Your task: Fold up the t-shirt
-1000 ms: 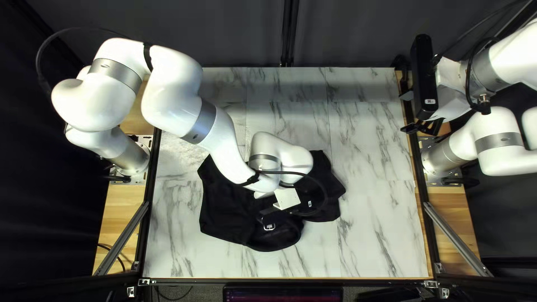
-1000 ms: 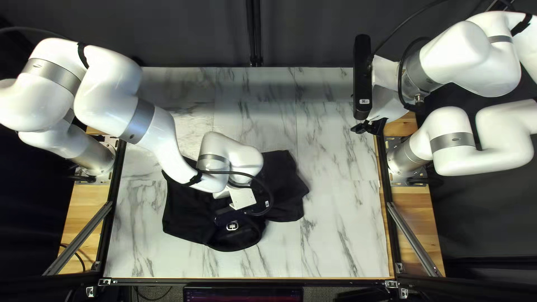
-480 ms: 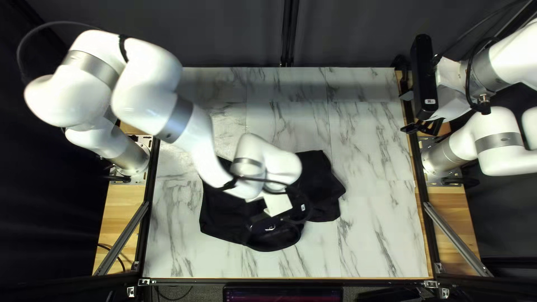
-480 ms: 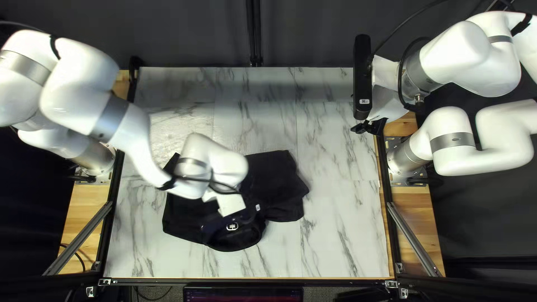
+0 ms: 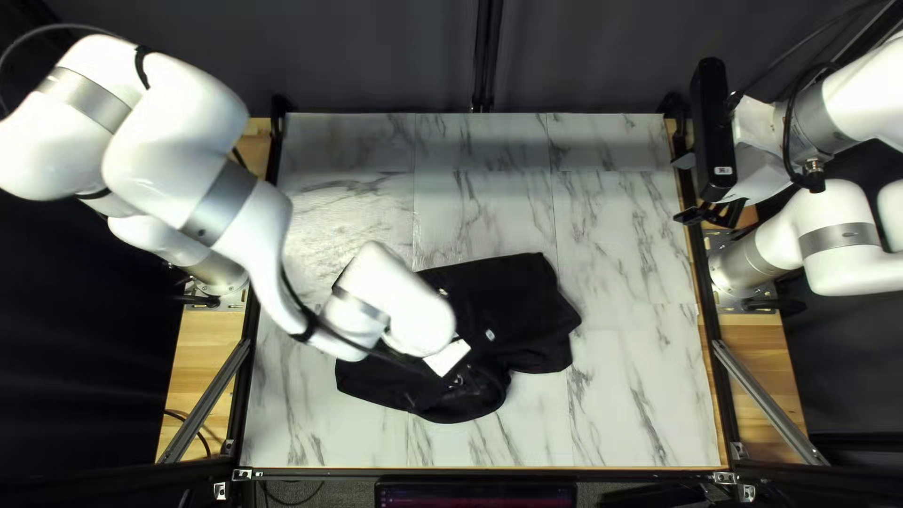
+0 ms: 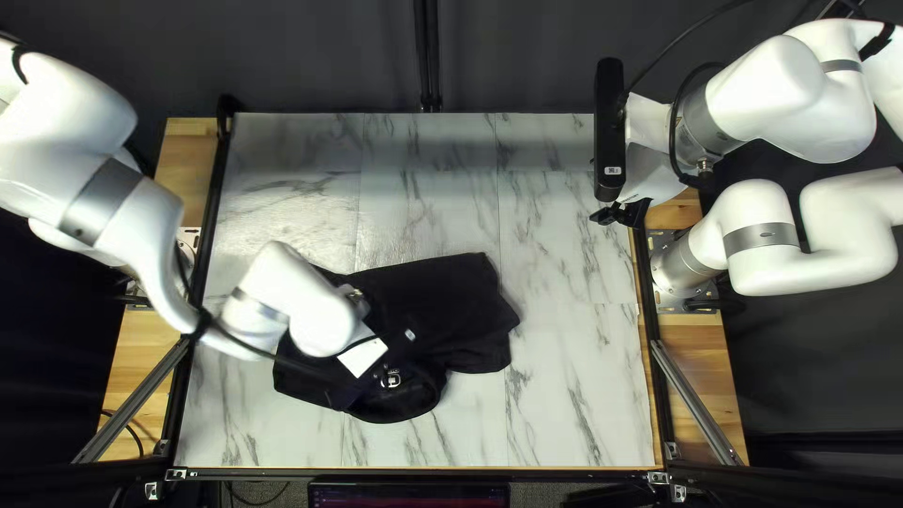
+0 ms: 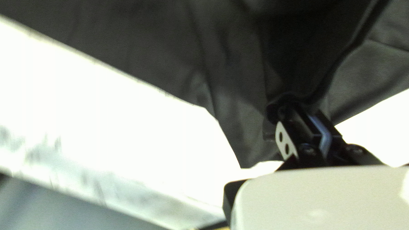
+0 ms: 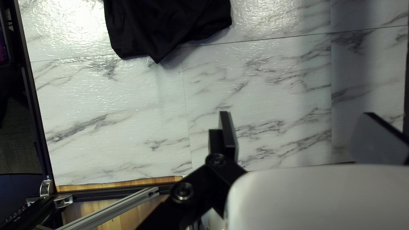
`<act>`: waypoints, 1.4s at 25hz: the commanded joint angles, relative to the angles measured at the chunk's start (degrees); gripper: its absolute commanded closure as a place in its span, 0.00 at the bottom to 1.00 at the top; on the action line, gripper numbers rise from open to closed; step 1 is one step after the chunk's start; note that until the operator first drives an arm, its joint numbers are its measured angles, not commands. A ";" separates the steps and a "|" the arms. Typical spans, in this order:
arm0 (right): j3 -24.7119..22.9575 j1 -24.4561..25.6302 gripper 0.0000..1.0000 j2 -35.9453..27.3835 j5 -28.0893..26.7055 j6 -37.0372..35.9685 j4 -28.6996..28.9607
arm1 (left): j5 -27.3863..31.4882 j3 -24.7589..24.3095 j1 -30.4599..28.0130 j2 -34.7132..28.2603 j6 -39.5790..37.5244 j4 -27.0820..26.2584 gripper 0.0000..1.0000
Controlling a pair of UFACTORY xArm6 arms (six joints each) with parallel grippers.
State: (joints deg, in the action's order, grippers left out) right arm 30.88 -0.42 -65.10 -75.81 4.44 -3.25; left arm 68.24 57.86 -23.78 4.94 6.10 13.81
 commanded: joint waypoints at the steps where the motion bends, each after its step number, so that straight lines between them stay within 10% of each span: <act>1: 0.00 0.00 0.00 0.00 0.00 0.00 0.00 | 4.06 -4.92 -1.47 -6.76 -18.63 8.08 1.00; 7: 0.00 0.00 0.00 0.00 0.00 0.00 0.00 | 5.60 -9.41 -0.59 -10.13 -34.20 11.69 1.00; 18: 0.00 0.00 0.00 0.00 0.00 0.00 0.00 | 5.70 -9.10 -0.62 -9.34 -35.01 11.76 1.00; 27: 0.00 0.00 0.00 0.00 0.00 0.00 0.00 | -0.99 -19.29 16.81 -22.43 -33.64 15.55 1.00; 35: 0.00 0.00 0.00 0.00 0.00 0.00 0.00 | 0.94 -16.48 20.23 -18.74 -38.63 18.91 1.00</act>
State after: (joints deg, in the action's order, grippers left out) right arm 30.88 -0.42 -65.10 -75.81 4.44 -3.25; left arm 69.09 41.30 -3.59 -13.90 -32.32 32.59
